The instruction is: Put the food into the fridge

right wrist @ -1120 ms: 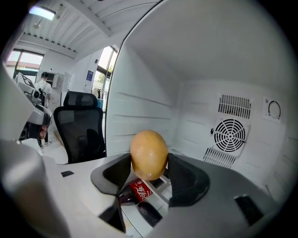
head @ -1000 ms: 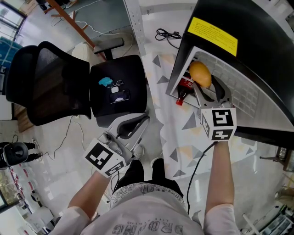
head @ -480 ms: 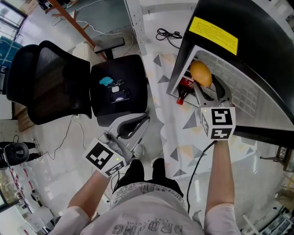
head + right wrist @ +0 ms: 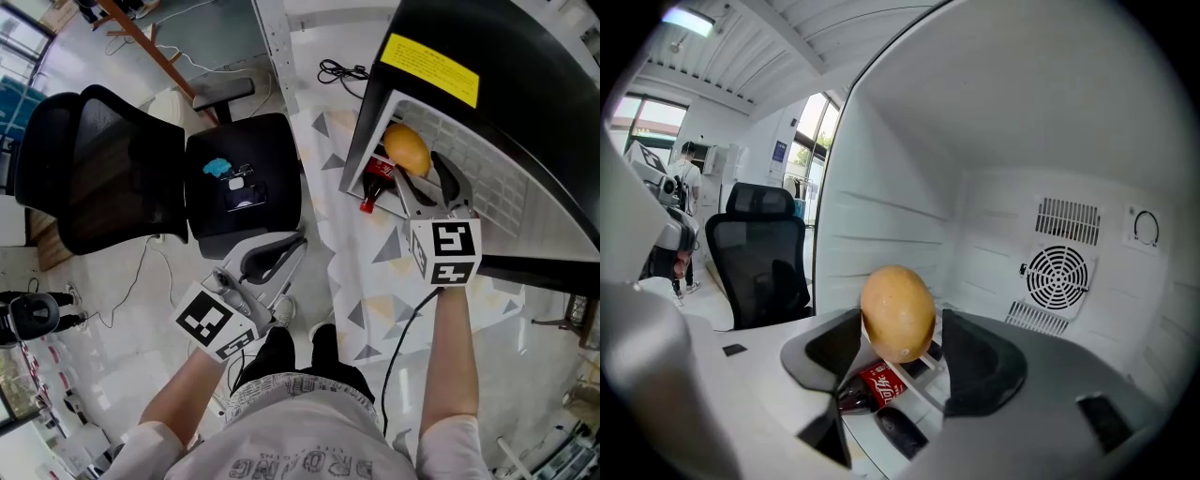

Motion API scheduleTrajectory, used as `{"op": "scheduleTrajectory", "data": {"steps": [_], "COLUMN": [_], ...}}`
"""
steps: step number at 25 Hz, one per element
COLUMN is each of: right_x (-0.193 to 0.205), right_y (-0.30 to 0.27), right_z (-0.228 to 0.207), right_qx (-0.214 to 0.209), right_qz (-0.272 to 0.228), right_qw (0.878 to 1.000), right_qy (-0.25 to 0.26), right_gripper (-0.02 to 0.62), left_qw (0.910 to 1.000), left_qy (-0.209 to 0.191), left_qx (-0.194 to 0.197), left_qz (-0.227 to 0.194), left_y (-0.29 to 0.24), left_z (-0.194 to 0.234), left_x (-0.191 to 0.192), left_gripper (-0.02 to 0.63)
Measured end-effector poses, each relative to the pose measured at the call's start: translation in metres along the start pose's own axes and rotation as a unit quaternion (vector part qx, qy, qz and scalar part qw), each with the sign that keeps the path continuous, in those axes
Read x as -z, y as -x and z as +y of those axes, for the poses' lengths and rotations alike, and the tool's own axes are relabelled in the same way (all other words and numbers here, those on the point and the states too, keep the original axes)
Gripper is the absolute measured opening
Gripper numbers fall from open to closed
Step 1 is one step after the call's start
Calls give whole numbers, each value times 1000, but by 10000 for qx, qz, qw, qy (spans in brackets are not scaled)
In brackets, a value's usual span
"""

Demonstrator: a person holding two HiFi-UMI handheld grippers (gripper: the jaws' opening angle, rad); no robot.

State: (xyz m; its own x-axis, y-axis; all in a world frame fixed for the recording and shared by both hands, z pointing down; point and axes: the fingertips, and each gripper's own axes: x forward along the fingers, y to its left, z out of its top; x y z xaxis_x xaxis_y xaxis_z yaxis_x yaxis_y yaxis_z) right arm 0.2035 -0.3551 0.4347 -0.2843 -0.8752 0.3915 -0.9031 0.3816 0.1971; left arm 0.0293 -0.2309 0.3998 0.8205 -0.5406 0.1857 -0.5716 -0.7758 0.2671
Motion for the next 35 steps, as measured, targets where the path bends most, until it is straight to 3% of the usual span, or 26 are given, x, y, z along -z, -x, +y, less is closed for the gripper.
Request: {"op": "scheduleTrajectory", "data": {"steps": [21, 35], "right_x": [-13, -21], "right_y": [45, 100], "right_z": [13, 41], "right_qx": [116, 288], "right_qz": [-307, -549], "right_qw": [9994, 9979], "right_qy": [-78, -168], "right_gripper": [253, 132], "left_qw": [9998, 9986], "left_qy": [-146, -348], "left_qx": [117, 375], "left_qz": [-91, -133], "left_y": [13, 35], "left_z": [-20, -45], "left_x": [-9, -17], "left_gripper": [28, 28]}}
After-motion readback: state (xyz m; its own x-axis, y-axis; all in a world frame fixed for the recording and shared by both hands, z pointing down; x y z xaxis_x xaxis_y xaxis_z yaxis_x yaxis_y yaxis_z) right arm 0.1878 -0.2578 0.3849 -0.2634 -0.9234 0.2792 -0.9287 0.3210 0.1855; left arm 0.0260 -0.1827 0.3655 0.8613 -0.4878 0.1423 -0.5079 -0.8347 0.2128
